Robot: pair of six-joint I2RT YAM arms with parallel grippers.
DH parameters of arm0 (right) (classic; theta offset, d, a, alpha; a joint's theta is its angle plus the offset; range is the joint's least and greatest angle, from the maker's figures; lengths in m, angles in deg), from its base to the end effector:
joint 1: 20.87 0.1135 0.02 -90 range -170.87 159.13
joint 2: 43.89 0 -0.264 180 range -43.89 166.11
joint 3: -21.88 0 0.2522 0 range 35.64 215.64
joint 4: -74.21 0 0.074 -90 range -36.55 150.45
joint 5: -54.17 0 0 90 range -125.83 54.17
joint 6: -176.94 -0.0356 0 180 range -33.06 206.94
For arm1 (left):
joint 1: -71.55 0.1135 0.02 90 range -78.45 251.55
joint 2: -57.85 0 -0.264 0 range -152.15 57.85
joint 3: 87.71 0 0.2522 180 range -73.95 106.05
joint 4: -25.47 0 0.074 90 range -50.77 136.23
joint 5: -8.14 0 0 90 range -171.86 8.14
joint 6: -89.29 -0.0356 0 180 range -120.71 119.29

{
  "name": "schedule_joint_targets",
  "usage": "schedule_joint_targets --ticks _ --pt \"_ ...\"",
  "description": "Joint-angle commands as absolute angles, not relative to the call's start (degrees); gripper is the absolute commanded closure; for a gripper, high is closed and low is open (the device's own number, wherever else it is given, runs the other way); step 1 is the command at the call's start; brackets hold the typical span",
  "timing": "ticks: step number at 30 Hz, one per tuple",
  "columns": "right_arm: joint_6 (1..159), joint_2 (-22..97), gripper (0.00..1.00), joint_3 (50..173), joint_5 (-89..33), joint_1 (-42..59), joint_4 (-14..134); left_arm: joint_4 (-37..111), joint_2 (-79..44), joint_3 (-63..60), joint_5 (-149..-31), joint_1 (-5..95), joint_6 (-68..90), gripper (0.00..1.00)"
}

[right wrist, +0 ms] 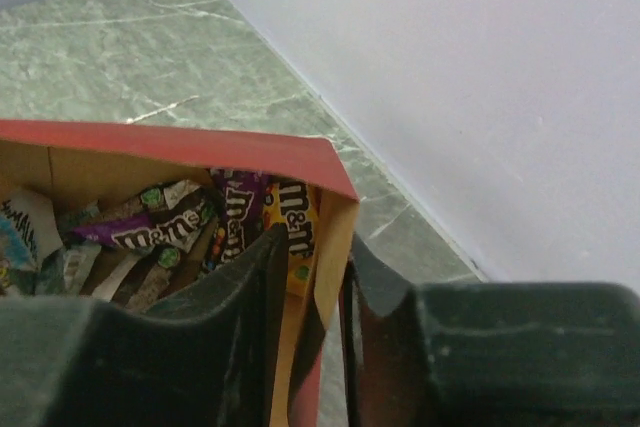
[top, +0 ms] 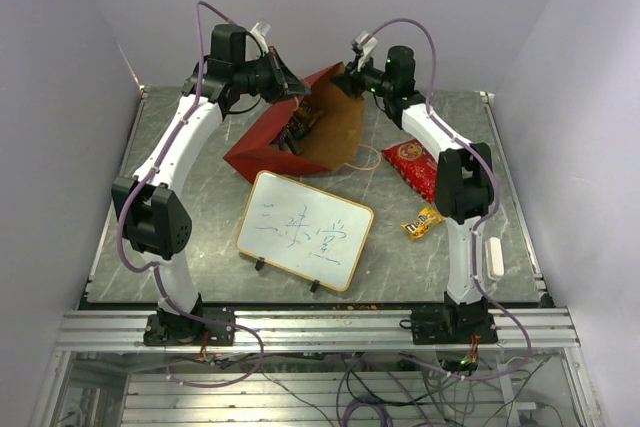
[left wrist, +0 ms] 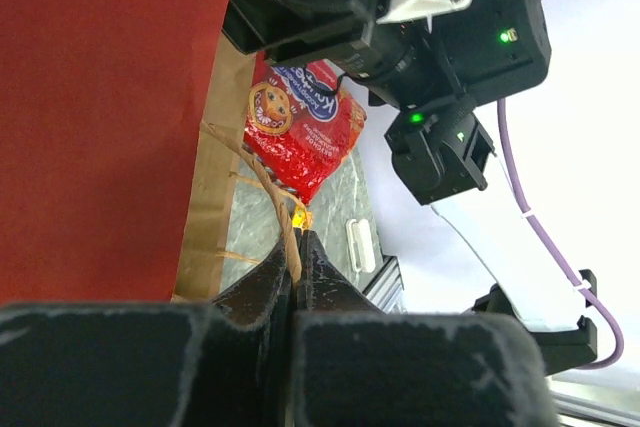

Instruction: Take the snacks out of the paper bag

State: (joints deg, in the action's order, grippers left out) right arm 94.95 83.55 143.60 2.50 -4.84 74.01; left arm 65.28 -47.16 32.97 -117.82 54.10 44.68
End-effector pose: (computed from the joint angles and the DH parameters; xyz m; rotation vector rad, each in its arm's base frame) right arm 0.5060 0.1684 0.2875 -0.8324 1.4761 0.6626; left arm 0.3992 -0.1474 0.3946 -0.0791 2.1574 -1.2984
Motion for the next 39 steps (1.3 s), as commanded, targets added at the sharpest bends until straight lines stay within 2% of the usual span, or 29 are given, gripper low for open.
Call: schedule_joint_targets --ticks 1,5,14,21,26,34,39 --pt "94.9 86.3 0.80 149.3 -1.1 -3.3 71.8 67.8 -46.9 36.4 -116.1 54.4 42.2 0.93" --pt "92.8 86.5 1.00 149.0 -7.7 -3.2 75.6 66.1 -49.1 38.5 -116.3 54.4 43.3 0.93" --pt "93.8 87.0 1.00 148.8 -24.1 -3.9 82.8 57.5 -55.7 43.9 -113.3 55.1 43.8 0.93" --pt "95.2 86.3 1.00 147.6 -26.9 -6.6 85.8 53.3 -65.3 58.5 -113.3 55.4 44.4 0.93" --pt "93.8 81.6 1.00 137.8 -28.1 -8.3 90.5 48.8 -69.0 64.6 -112.7 55.1 45.0 0.93" --pt "90.9 73.4 1.00 122.8 -26.3 -8.7 93.0 48.2 -65.0 57.6 -111.5 50.8 41.3 0.93" --pt "89.4 68.2 1.00 115.4 -25.2 -8.7 91.7 50.5 -59.3 48.5 -111.0 46.8 37.0 0.93"
